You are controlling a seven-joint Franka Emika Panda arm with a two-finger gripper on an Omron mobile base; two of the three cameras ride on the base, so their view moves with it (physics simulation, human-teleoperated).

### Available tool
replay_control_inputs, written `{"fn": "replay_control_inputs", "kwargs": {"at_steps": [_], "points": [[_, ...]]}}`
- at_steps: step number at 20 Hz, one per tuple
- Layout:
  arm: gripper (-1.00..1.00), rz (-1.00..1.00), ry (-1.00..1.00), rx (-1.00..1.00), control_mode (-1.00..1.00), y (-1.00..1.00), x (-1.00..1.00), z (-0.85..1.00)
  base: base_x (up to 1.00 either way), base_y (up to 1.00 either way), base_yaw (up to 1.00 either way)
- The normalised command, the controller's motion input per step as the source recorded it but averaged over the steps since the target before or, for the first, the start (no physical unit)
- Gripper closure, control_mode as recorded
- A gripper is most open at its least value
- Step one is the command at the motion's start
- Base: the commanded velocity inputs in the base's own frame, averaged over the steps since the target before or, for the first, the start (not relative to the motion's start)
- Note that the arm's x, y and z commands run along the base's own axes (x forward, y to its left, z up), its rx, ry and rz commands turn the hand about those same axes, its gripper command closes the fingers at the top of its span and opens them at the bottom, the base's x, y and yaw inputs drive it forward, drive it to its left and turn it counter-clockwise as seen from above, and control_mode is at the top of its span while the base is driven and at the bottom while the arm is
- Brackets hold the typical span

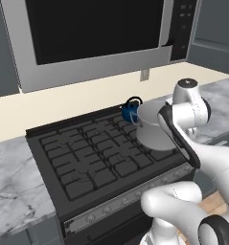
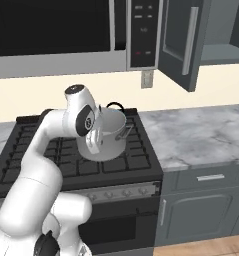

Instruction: Pick the kettle from the cabinet and place it on a stove burner. Then pick the pot from the counter and place it on another stove burner. Finally, turn both burners on.

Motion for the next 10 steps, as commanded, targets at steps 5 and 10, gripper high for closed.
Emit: {"fn": "replay_control_inputs", "kwargs": {"at_steps": [5,10], "points": [[1.00,-0.08,0.00,0.00,-1.00,-0.21,0.32,-0.22,0.00,0.00,0.00],[1.00,-0.07,0.00,0.00,-1.00,-0.19,0.28,-0.21,0.00,0.00,0.00]]}}
